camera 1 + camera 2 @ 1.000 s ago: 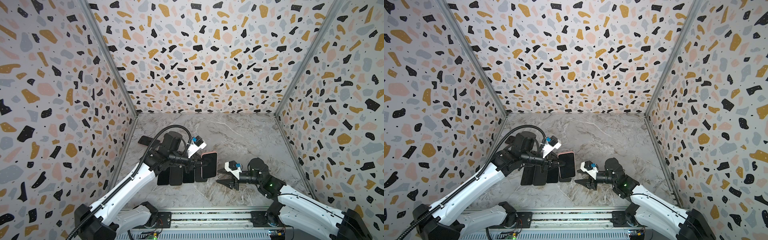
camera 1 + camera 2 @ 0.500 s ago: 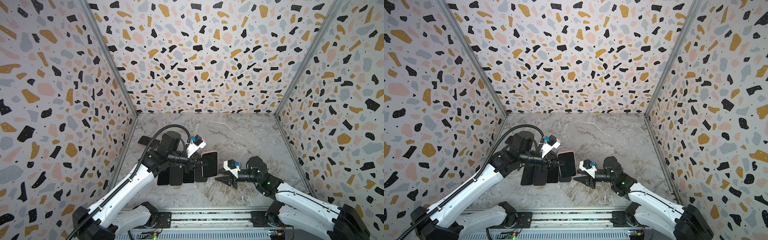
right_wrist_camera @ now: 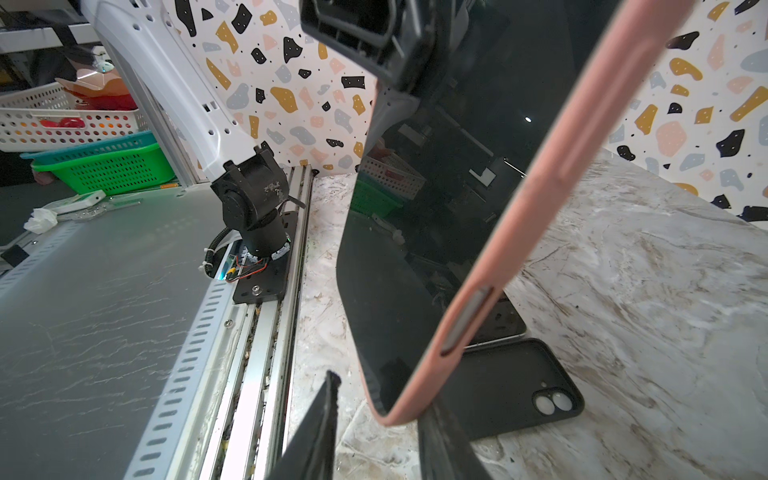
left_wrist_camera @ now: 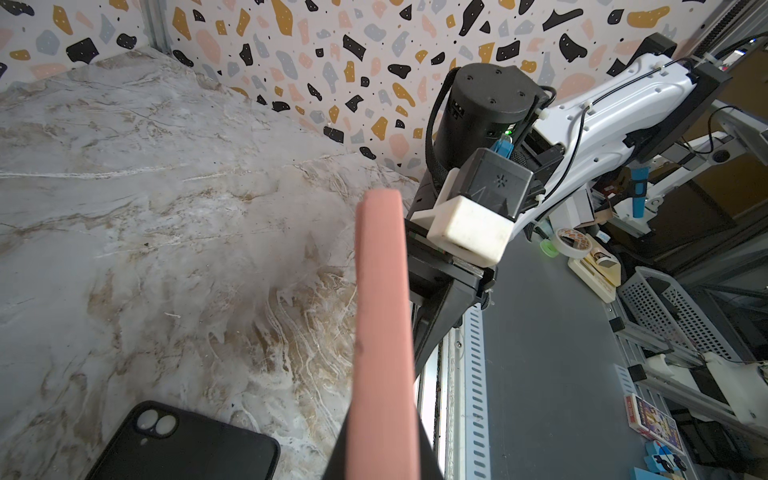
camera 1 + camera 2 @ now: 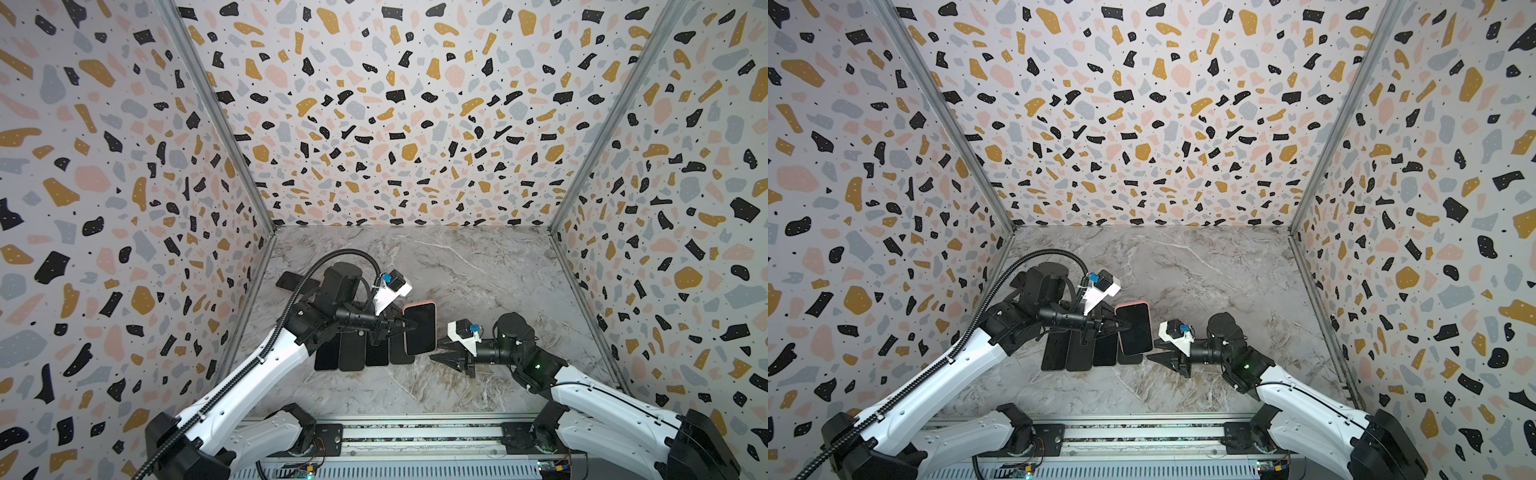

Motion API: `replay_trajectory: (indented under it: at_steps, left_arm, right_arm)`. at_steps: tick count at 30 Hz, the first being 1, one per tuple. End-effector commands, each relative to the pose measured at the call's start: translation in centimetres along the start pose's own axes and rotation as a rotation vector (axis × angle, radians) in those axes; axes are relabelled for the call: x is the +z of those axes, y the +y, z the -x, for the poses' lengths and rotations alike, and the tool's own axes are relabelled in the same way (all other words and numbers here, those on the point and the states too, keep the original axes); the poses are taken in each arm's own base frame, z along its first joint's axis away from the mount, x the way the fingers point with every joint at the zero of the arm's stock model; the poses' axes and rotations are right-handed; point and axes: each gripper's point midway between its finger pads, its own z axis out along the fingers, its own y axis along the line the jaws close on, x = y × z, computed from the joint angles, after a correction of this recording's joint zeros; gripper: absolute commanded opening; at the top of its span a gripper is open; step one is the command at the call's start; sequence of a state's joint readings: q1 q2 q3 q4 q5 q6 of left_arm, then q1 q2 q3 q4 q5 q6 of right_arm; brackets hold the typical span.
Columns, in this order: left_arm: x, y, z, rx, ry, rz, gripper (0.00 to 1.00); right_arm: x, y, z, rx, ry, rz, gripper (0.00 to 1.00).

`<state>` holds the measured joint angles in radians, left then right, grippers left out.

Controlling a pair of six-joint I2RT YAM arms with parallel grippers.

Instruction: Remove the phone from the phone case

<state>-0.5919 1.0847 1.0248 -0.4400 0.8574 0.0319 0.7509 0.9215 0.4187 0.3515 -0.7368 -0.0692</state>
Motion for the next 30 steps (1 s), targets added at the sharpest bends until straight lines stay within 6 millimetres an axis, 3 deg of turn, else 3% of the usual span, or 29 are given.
replay_trajectory:
  at_steps: [1, 11, 20, 23, 30]
  left_arm:
    - [-0.4, -1.3, 1.6, 0.066, -0.064, -0.044, 0.00]
    - [-0.2, -1.6, 1.6, 0.062, -0.077, -0.076, 0.00]
    - [1.9, 1.1, 4.3, -0.152, -0.216, -0.104, 0.00]
    - [2.6, 2.3, 4.9, -0.218, -0.255, -0.103, 0.00]
    - [3.4, 2.8, 5.2, -0.273, -0.298, -0.135, 0.00]
  right_arm:
    - [-0.3, 0.2, 2.9, -0.050, -0.059, 0.012, 0.30]
    - [-0.3, 1.2, 3.4, -0.120, -0.073, 0.076, 0.00]
    - [0.2, 3.5, 3.4, -0.313, -0.094, 0.157, 0.00]
    - [0.3, 3.6, 3.9, -0.373, -0.104, 0.153, 0.00]
    - [-0.2, 2.2, 6.3, -0.508, -0.198, 0.016, 0.00]
